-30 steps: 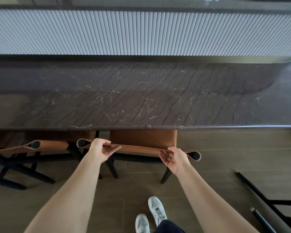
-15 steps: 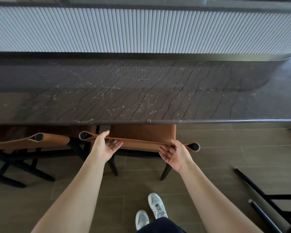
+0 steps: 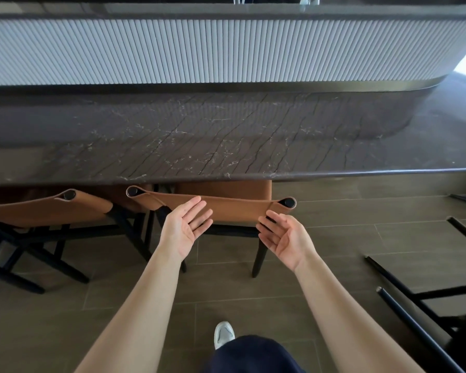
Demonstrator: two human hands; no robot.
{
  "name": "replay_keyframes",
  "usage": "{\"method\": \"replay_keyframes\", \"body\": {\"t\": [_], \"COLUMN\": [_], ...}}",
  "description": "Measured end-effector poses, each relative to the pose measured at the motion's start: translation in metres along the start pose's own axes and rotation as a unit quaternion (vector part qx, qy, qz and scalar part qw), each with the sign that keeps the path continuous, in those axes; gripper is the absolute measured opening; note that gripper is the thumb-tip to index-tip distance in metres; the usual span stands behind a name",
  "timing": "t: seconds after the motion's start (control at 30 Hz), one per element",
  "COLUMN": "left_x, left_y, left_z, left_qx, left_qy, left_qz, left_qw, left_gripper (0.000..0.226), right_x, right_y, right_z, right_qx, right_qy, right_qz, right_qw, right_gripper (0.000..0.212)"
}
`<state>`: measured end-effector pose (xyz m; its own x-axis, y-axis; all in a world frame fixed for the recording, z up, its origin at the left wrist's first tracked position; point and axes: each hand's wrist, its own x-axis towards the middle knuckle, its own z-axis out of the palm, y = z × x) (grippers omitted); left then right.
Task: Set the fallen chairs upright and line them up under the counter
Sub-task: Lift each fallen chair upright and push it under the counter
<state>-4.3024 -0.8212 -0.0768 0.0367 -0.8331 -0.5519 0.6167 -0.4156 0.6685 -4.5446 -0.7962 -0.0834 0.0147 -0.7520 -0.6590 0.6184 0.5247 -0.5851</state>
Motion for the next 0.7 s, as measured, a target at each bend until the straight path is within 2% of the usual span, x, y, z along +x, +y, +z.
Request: {"method": "replay_keyframes", "body": {"t": [0.43,0.7], "left_x": [-0.114,-0.155], "left_y": [-0.083,-0.107], "left_z": [0.037,0.051], "left_qx": [0.048,0.086], "left_qy": [-0.049,-0.088], "left_qz": [0.001,-0.002], "left_qw": [0.998,0.992], "left_gripper": [0.027,0.026], "right_x": [-0.116,-0.163], "right_y": [-0.005,0.009], "right_z": [-0.081,-0.115], "right_qx": [-0.037,-0.014], "right_qy": [-0.004,0.008], "right_qz": [-0.056,-0.09], "right_qw": [0.998,0.996], "right_gripper": [0.031,0.03]}}
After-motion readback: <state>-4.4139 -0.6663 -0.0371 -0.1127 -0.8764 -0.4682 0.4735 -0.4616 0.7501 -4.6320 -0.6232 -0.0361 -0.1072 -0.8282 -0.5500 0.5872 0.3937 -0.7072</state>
